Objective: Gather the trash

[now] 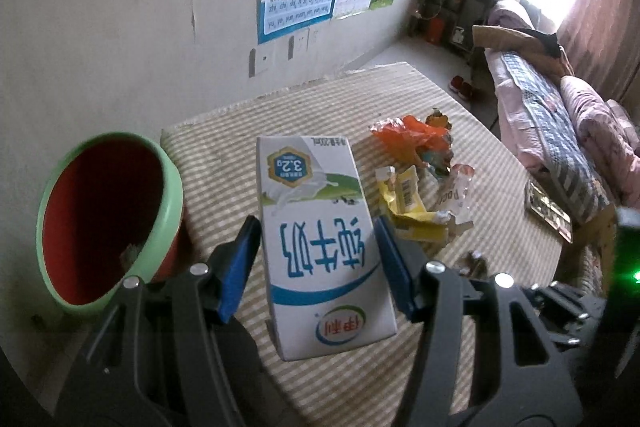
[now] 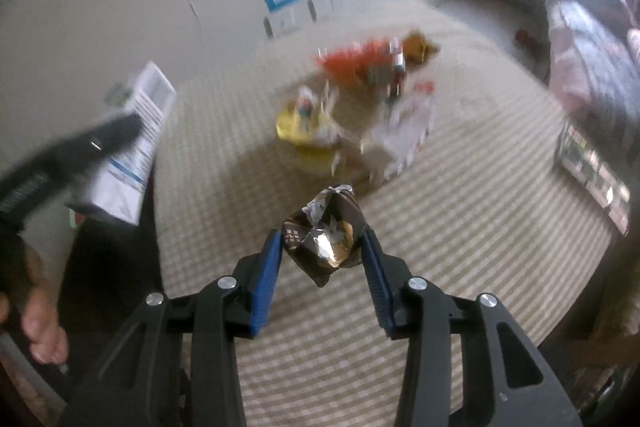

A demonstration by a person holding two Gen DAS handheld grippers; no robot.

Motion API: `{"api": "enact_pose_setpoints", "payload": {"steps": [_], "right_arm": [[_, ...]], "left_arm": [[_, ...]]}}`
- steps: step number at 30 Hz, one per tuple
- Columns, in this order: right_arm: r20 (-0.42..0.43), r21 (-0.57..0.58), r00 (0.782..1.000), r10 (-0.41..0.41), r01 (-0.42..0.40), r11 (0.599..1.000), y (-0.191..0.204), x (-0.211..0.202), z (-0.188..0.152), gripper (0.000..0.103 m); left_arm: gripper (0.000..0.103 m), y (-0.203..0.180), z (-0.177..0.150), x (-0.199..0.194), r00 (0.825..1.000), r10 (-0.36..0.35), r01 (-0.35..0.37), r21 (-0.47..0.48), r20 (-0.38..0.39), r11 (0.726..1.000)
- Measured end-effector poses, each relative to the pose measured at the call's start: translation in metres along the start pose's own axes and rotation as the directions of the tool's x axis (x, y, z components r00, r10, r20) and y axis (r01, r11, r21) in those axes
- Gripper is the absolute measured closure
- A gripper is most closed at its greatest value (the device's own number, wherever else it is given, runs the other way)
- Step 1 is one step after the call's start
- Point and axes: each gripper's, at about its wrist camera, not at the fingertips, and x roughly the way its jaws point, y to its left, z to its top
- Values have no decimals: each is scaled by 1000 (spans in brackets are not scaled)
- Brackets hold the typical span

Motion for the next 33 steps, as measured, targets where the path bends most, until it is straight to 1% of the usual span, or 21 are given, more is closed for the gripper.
{"api": "enact_pose_setpoints", "payload": {"steps": [3, 6, 13, 14, 15, 16, 17, 21, 22, 24, 25, 27, 29, 30, 31, 33], "right_arm": [[-37, 29, 999, 15, -14, 999, -5, 10, -8, 62], [-60, 20, 998, 13, -11, 1000, -6, 14, -13, 56], [-73, 23, 997, 27, -26, 999, -6, 20, -16, 57], [-82, 22, 996, 25, -24, 999, -5, 22, -16, 60], [-86, 22, 996, 27, -25, 999, -5, 23, -17, 75], [-85, 25, 996, 27, -25, 999, -5, 22, -18, 87], [-73, 32, 997, 31, -28, 999, -6, 19, -17, 88], [17, 52, 999, 34, -35, 998, -9, -5, -8, 95], [48, 53, 998, 36, -39, 998, -10, -14, -4, 95], [78, 52, 996, 42, -46, 998, -9, -23, 1, 95], [81, 43, 995, 52, -56, 998, -8, -25, 3, 92], [74, 45, 995, 62, -65, 997, -9, -22, 3, 91], [60, 66, 996, 67, -71, 995, -14, -17, 0, 79], [52, 78, 996, 68, -72, 994, -14, -15, -1, 66], [40, 91, 997, 70, -74, 993, -18, -12, -4, 61], [13, 104, 997, 73, -74, 992, -23, -4, -9, 60]], "left_arm": [[46, 2, -4, 0, 1000, -2, 2, -10, -2, 1000], [46, 2, -5, 2, 1000, -4, 4, -14, -10, 1000], [46, 1, -6, 7, 1000, -2, 2, -9, -19, 1000], [46, 1, -7, 8, 1000, -1, 1, -9, -23, 1000], [46, 1, -8, 9, 1000, -1, 1, -9, -26, 1000], [46, 0, -8, 10, 1000, 0, -1, -6, -27, 1000], [46, 0, -8, 9, 1000, 3, -3, -4, -25, 1000], [46, -1, -4, 6, 1000, 0, 0, -2, -12, 1000], [46, -2, -3, 5, 1000, -1, 1, 0, -9, 1000], [46, -3, -2, 4, 1000, -3, 3, 3, -6, 1000], [46, -4, -2, 4, 1000, -3, 3, 4, -7, 1000], [46, -4, -2, 5, 1000, -2, 2, 7, -13, 1000], [46, -4, -3, 5, 1000, -1, 1, 6, -15, 1000], [46, -3, -3, 5, 1000, 0, 0, 4, -15, 1000], [46, -2, -3, 5, 1000, 1, -1, 3, -15, 1000], [46, -2, -3, 6, 1000, 1, -1, 0, -16, 1000]]}}
